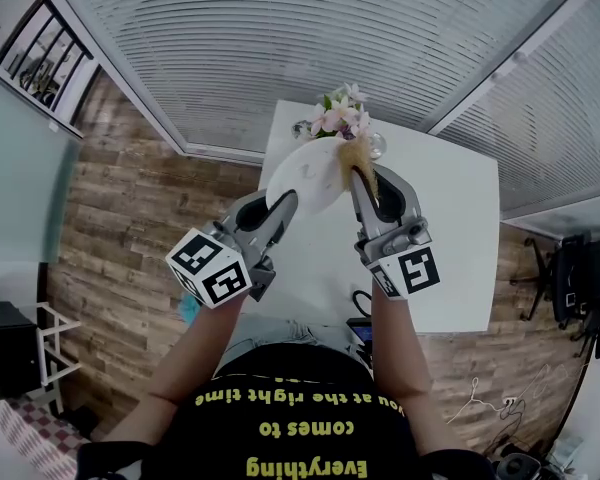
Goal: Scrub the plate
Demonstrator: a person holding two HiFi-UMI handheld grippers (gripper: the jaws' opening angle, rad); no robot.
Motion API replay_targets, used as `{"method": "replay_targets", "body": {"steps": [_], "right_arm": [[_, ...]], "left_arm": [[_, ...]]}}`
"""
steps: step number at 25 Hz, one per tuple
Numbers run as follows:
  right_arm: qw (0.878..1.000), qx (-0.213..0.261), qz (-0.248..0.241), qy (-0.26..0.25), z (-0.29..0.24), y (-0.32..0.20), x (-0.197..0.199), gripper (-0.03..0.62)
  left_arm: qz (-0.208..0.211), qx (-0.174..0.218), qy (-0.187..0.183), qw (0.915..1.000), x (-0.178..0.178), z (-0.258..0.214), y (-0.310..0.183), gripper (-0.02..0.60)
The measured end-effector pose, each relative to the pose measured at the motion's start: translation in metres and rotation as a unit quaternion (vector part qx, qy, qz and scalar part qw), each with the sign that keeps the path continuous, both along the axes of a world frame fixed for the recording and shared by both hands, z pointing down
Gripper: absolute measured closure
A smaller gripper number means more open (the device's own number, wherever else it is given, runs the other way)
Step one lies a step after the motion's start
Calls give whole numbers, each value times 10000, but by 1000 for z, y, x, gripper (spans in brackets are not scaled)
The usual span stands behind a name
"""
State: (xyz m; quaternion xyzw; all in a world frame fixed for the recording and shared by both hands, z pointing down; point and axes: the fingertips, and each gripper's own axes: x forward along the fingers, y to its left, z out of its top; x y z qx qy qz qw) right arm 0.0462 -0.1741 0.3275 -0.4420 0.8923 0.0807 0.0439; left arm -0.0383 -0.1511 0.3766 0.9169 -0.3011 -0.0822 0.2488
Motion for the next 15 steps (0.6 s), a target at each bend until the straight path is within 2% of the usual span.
{"method": "replay_targets", "body": {"steps": [15], "right_arm": [[9956, -101, -892, 273, 7, 18, -48, 551]], "left_arm": [[-67, -8, -29, 10000, -5, 3, -2, 561]]}}
